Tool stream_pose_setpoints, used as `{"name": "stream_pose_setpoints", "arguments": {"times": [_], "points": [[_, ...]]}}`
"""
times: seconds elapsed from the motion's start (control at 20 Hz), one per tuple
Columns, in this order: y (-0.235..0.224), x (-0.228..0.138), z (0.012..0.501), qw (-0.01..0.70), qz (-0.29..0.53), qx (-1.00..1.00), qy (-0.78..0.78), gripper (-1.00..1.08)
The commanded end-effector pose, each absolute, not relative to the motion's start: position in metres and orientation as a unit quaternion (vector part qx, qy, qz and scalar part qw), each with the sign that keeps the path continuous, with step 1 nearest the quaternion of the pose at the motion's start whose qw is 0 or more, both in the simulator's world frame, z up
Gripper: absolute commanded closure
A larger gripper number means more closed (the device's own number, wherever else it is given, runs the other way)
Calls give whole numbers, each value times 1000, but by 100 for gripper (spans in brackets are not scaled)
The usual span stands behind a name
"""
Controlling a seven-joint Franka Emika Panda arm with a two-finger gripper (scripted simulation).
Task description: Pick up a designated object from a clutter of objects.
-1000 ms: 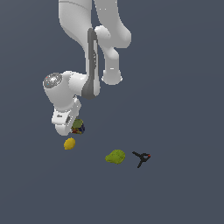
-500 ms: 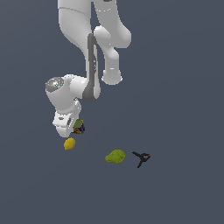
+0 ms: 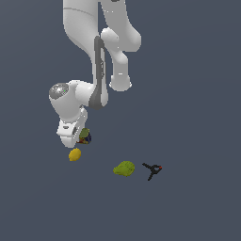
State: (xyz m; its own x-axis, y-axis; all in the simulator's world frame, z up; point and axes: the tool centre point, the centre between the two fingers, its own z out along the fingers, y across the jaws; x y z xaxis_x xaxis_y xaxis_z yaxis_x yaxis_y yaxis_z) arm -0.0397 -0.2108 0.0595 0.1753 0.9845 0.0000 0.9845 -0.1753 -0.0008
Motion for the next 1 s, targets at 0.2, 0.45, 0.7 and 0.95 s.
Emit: {"name": "stream_pose_setpoints", "arguments": {"times": [0.2,0.45,0.7,0.95], "points": [[-198,-35,76,-1,0,-766,-643,108],[-176,-28,104,-1,0,-766,-643,108],[-144,-17,145,-1,1,-766,-643,108],[-106,-4,194,0,1,-765,-643,108]]}}
